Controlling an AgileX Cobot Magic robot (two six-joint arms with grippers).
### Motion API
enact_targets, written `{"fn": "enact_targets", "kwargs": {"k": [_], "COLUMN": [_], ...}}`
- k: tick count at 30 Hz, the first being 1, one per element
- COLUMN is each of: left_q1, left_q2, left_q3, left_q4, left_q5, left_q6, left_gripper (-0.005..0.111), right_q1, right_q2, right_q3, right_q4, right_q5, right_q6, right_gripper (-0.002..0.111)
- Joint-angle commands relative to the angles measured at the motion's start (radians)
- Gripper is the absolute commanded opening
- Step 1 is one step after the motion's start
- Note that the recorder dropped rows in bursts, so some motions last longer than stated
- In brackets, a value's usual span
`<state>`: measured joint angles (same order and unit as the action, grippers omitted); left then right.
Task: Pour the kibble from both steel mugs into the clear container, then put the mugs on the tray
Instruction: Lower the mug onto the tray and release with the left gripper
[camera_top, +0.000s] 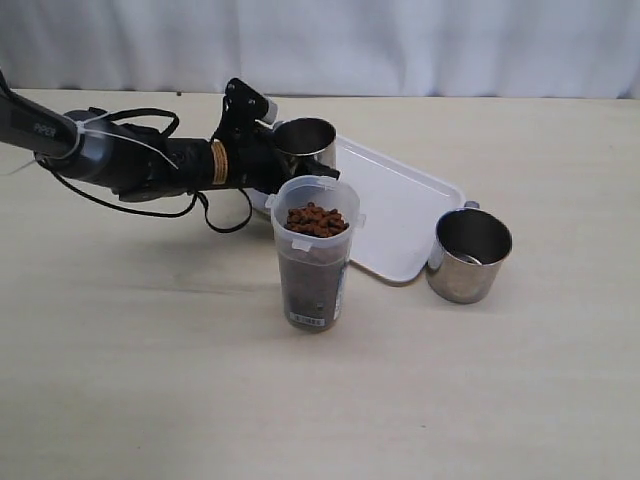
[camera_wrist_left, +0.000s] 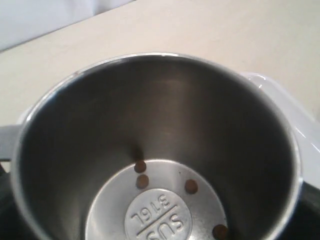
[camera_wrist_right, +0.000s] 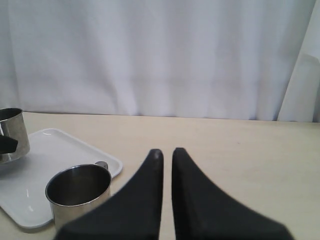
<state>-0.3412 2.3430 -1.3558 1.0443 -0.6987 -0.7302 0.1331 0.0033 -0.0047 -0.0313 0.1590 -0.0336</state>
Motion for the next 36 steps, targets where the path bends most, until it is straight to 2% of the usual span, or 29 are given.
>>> {"fn": "enact_targets", "kwargs": {"k": [1,4,9,11,17,22,36], "left_q1": [-0.004,-0.008,-0.032,-0.032,-0.032,-0.032,-0.032], "left_q2": [0.015,0.032,0.039,0.039,0.039,0.032,-0.080], "left_q3": [-0.014,-0.031,-0.035,-0.035,-0.035,-0.035,-0.035], "left_q4": [-0.008,-0.008,-0.009,-0.009,-0.009,-0.013,-0.007], "left_q5": [-0.040,-0.064,0.010,0.013,0.013,0.013,-0.012], "left_q6": [0.000,0.000,0.000,0.000,0.000,0.000,-0.009], "left_gripper": [0.001,0.008,0.054,0.062,0.071,0.087,0.086], "right_q1": [-0.003,-0.003,-0.003,-0.003,-0.003,-0.003,-0.003], "right_q2": [-0.003,-0.003,-0.003,-0.003,-0.003,-0.003,-0.003], "right_q3": [0.005,0.005,0.005,0.005,0.005,0.005,0.005], "right_q4": [0.001,0.001,0.001,0.001,0.001,0.001,0.001], "right_q5": [0.001,0.001,0.001,0.001,0.001,0.001,0.001], "right_q6": [-0.003,-0.003,-0.003,-0.003,-0.003,-0.003,-0.003], "right_gripper": [0.005,0.005,0.005,0.005,0.005,0.005,0.005]}}
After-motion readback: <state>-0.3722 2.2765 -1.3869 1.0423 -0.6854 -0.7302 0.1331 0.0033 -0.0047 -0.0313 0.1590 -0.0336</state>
